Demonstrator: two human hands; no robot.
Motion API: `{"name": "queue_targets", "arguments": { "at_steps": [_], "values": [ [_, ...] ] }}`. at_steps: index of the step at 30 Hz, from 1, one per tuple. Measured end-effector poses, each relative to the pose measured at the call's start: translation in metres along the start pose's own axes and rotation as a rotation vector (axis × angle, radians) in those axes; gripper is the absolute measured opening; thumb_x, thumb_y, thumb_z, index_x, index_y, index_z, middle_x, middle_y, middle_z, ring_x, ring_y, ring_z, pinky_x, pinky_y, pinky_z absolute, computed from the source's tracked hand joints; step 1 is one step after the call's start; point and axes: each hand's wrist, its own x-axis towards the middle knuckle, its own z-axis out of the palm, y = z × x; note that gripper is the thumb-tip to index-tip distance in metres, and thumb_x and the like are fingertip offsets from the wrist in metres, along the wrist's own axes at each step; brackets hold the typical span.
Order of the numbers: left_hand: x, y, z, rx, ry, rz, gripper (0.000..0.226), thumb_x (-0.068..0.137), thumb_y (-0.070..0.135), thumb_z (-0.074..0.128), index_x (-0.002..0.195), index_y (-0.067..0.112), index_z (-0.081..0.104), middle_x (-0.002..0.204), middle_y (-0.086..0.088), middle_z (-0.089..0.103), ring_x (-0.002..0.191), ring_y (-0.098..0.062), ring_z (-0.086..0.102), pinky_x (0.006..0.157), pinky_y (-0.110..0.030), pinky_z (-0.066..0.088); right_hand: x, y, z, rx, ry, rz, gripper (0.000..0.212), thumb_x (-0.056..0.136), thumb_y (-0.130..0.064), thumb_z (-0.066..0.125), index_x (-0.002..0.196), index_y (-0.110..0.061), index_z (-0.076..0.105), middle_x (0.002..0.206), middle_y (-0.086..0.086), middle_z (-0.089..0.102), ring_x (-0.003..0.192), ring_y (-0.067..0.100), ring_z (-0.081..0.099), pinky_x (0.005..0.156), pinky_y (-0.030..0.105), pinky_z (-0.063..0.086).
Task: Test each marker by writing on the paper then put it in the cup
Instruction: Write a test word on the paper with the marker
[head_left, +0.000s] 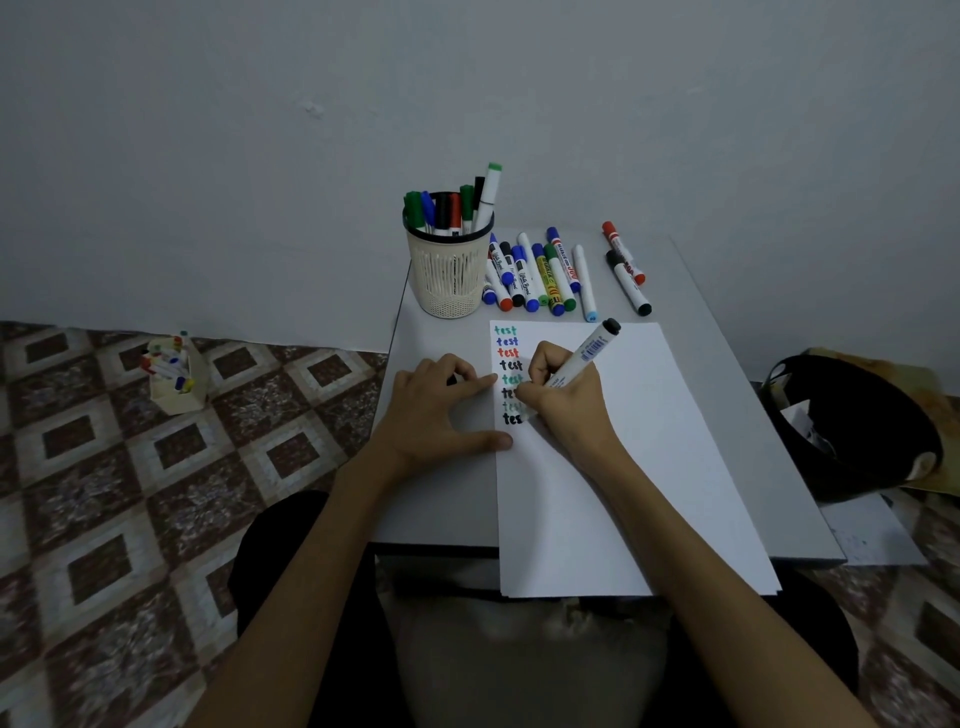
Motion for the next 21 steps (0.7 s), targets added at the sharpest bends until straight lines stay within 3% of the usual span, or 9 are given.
{"name": "queue_targets", "arguments": {
  "at_steps": [4,7,11,14,17,19,21],
  "values": [
    [0.0002,0.0006,-0.0006,0.001,0.002,0.001,0.089,0.059,0.083,0.04,0.132,0.032,0.049,0.115,0.008,0.044,0.103,-0.007,0.035,0.088,-0.031,0.027,0.0007,0.0026,-0.0008,0.044,0.065,0.0,0.034,0.076,0.014,0.062,0.063,-0.011,0.042,0.058,-0.01,0.053,0.069,0.012,0.058,0.06,0.018,0.05],
    [-0.0004,0.0009,-0.0008,0.003,-0.001,0.007,0.09,0.059,0.083,0.039,0.132,0.032,0.049,0.115,0.007,0.044,0.104,-0.008,0.036,0.088,-0.03,0.027,0.0002,0.0029,0.0022,0.012,0.058,0.018,0.031,0.079,0.012,0.061,0.067,-0.01,0.041,0.07,0.003,0.057,0.078,0.018,0.061,0.069,0.027,0.056],
    [-0.0007,0.0009,-0.0015,-0.001,-0.004,0.005,0.091,0.058,0.084,0.039,0.132,0.032,0.048,0.116,0.008,0.044,0.102,-0.006,0.033,0.087,-0.03,0.026,0.0013,0.0026,0.0007,0.037,0.071,0.017,0.03,0.08,0.013,0.058,0.067,-0.009,0.042,0.061,-0.006,0.054,0.072,0.014,0.059,0.07,0.03,0.055],
    [-0.0003,-0.0008,-0.0001,0.004,-0.004,0.009,0.09,0.059,0.083,0.04,0.132,0.032,0.049,0.115,0.008,0.044,0.104,-0.009,0.036,0.087,-0.03,0.026,0.0005,0.0036,0.0005,0.017,0.052,0.014,0.029,0.079,0.012,0.058,0.068,-0.009,0.041,0.074,0.019,0.055,0.081,0.033,0.059,0.075,0.045,0.056],
    [-0.0004,-0.0013,0.0014,0.014,0.001,0.018,0.086,0.062,0.082,0.039,0.131,0.032,0.05,0.115,0.007,0.045,0.105,-0.01,0.038,0.087,-0.032,0.029,0.0004,0.0003,-0.0006,0.009,0.016,0.032,0.029,0.079,0.013,0.059,0.068,-0.007,0.041,0.071,0.014,0.054,0.079,0.029,0.06,0.077,0.041,0.057],
    [-0.0004,-0.0015,0.0005,0.008,0.007,0.047,0.076,0.07,0.07,0.036,0.132,0.028,0.05,0.116,0.003,0.047,0.105,-0.014,0.04,0.087,-0.035,0.031,0.0003,-0.0013,-0.0015,0.049,-0.001,0.055,0.031,0.08,0.013,0.059,0.068,-0.007,0.04,0.068,0.004,0.055,0.079,0.024,0.063,0.074,0.036,0.057],
    [-0.0016,-0.0007,0.0002,-0.107,0.034,0.083,0.061,0.078,0.045,0.033,0.133,0.023,0.048,0.115,-0.001,0.051,0.103,-0.016,0.044,0.087,-0.036,0.035,0.0011,0.0004,-0.0034,0.168,0.031,0.087,0.032,0.082,0.011,0.061,0.068,-0.008,0.04,0.066,0.002,0.058,0.08,0.031,0.065,0.072,0.041,0.057]
  ]
}}
